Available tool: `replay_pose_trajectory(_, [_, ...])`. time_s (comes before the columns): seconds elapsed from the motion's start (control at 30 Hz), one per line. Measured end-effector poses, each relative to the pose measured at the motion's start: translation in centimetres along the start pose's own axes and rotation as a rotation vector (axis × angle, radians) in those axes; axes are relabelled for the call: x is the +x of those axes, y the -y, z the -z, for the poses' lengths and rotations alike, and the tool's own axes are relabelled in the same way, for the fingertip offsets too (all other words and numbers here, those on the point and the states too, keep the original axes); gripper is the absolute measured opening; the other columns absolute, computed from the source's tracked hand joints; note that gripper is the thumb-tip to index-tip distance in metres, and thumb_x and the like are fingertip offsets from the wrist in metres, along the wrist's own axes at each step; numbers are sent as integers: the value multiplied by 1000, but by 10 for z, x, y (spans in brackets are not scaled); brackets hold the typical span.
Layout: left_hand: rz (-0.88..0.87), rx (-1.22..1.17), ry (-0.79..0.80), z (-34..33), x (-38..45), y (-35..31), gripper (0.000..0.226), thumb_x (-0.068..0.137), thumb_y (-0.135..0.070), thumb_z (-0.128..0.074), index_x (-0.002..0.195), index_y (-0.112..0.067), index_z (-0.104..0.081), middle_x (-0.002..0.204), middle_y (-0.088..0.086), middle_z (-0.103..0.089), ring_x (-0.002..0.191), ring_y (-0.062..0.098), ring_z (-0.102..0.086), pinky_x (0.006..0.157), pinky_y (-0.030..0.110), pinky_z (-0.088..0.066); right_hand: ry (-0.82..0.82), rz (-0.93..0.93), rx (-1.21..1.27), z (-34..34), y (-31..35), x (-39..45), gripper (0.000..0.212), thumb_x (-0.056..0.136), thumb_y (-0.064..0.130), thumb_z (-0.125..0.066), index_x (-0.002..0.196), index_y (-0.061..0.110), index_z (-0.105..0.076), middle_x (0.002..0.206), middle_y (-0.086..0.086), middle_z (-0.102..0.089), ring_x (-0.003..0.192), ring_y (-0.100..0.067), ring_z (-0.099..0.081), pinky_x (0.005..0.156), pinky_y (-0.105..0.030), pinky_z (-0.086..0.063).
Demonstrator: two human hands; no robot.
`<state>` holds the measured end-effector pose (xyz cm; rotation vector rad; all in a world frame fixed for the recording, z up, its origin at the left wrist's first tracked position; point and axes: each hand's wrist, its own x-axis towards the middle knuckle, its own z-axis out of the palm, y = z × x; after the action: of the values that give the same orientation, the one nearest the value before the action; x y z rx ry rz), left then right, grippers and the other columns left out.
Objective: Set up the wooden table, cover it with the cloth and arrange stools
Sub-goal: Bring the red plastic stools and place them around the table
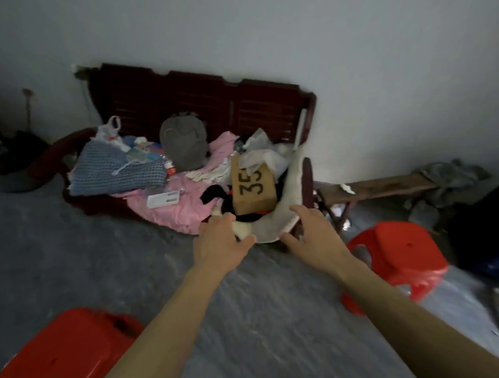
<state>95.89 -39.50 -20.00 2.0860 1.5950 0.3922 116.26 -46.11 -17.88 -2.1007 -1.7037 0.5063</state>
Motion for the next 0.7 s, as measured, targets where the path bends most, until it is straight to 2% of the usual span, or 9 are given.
replay_pose_trajectory(0.13, [-106,61,81,-52,-12,-93,71,76,-66,-63,131,-23,-52,126,2,-57,114,25,-53,90,47,-51,-80,-126,24,51,-93,-57,77,76,61,-51,143,26,-38,137,-9,-50,125,-31,-48,102,-44,-44])
replay_pose_trajectory(0.23, [-178,59,137,-96,-32,-160,69,81,-65,-63,134,-22,-50,128,2,-55,113,22,-55,91,44,-51,-128,-213,82,83,-161,-108,67,84,50,-62,143,26,-41,133,-9,-52,122,-28,-49,96,-35,-40])
replay_pose_trajectory(0.33, [-236,39,172,-136,-54,-219,65,84,-59,-65,135,-21,-51,131,0,-55,117,20,-54,95,39,-49,-162,-327,91,106,-217,-151,65,85,39,-70,143,24,-42,133,-9,-52,120,-29,-49,96,-34,-38])
replay_pose_trajectory(0.53, [-318,88,277,-195,-61,-295,70,74,-73,-56,128,-29,-52,127,-1,-57,112,21,-55,91,46,-51,-255,-447,134,148,-284,-193,70,81,39,-71,141,14,-46,134,-14,-56,125,-33,-49,104,-41,-39])
replay_pose_trajectory(0.63, [-383,100,282,-213,-42,-330,72,71,-72,-53,127,-27,-54,127,0,-58,115,24,-55,93,47,-50,-277,-519,169,162,-313,-195,72,84,37,-72,146,16,-42,140,-10,-52,129,-27,-45,103,-33,-34])
replay_pose_trajectory(0.7, [-426,103,291,-226,-27,-356,69,73,-69,-56,126,-25,-55,127,2,-58,118,25,-54,95,48,-49,-290,-543,176,172,-329,-193,70,84,37,-72,145,22,-42,140,-6,-52,129,-24,-45,96,-26,-32])
